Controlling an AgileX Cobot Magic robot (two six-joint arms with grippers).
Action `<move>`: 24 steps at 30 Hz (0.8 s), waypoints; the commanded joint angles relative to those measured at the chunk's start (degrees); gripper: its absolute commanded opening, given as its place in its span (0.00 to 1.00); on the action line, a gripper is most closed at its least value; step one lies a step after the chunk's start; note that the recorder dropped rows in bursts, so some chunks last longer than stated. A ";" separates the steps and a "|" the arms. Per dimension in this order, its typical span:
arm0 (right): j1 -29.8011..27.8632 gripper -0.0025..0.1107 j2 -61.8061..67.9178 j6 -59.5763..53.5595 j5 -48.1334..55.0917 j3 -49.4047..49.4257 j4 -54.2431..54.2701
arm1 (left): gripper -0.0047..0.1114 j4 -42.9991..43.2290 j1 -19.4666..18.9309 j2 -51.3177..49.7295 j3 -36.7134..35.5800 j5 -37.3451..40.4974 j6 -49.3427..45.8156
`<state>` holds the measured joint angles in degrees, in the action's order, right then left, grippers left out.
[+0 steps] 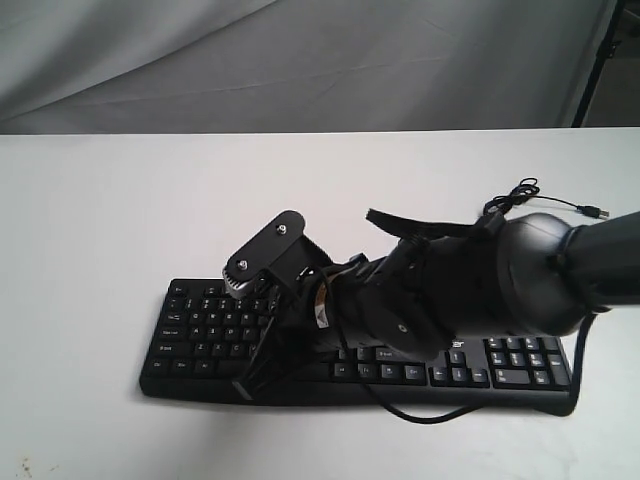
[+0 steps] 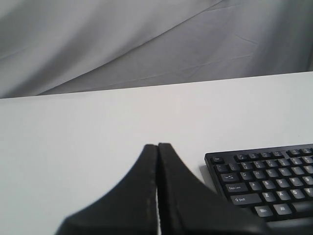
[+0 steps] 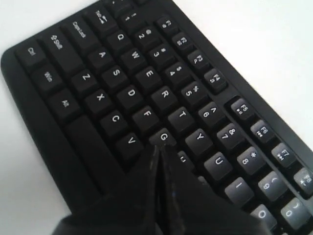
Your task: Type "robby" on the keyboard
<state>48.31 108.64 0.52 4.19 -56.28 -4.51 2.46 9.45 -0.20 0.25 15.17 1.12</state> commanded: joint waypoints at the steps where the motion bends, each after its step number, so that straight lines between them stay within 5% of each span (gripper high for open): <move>1: 0.32 0.02 1.29 0.11 -2.25 -0.45 0.69 | 0.04 0.27 0.36 0.20 -0.25 -0.42 0.16; 24: 0.32 0.02 2.50 0.16 -2.58 -0.45 0.69 | 0.04 0.27 0.36 0.20 -0.25 -0.42 0.16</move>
<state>48.57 110.41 0.58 2.17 -56.38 -4.36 2.46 9.45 -0.20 0.25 15.17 1.12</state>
